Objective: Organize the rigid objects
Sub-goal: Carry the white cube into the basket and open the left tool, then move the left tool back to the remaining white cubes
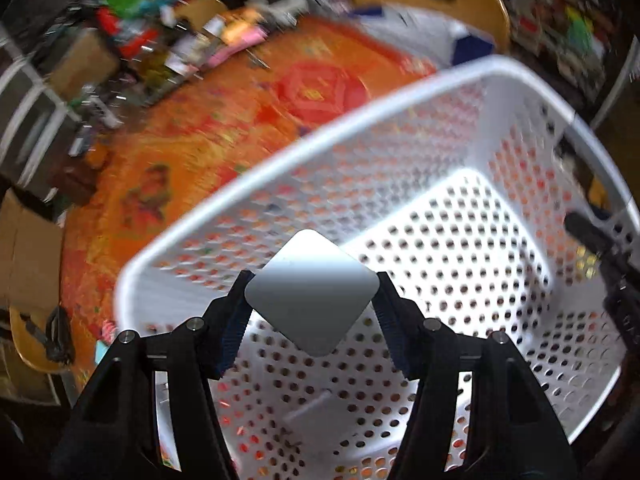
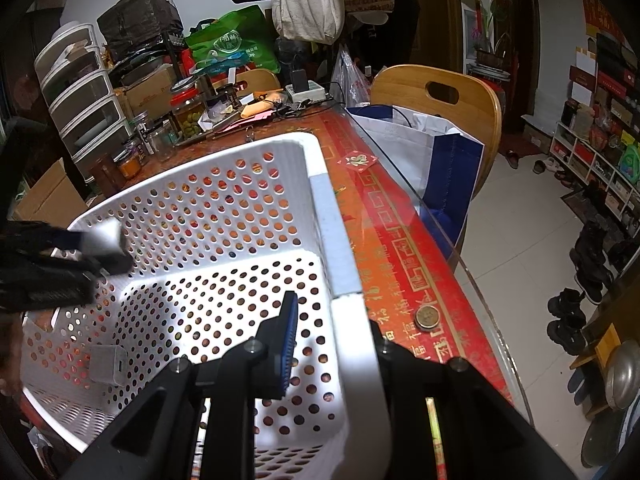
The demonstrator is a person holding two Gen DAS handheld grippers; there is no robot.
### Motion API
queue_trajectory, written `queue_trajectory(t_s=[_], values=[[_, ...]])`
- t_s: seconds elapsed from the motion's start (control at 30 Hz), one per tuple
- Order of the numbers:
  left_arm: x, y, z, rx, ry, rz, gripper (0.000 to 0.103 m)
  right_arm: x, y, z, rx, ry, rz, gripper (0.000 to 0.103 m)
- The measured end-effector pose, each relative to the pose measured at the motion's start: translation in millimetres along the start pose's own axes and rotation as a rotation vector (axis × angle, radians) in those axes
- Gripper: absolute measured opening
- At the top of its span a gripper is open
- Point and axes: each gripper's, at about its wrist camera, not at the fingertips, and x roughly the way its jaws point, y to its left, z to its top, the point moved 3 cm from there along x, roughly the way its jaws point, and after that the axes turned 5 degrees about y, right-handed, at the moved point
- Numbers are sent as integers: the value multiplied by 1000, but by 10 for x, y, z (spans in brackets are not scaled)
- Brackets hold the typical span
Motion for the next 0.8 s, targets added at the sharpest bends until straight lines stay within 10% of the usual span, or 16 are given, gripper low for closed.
queue_trajectory(t_s=[0.3,0.63,0.8], values=[[326,-184,61,59,138,-49,63,2,-13,-1,4,4,6,19],[-774,728,-518,-136,-249,-112,89,-4,-25,-13,2,14,-7,19],[-1051,1690,-1334,-327,-369,15,103,-4,-26,-1,7,12,-8,19]])
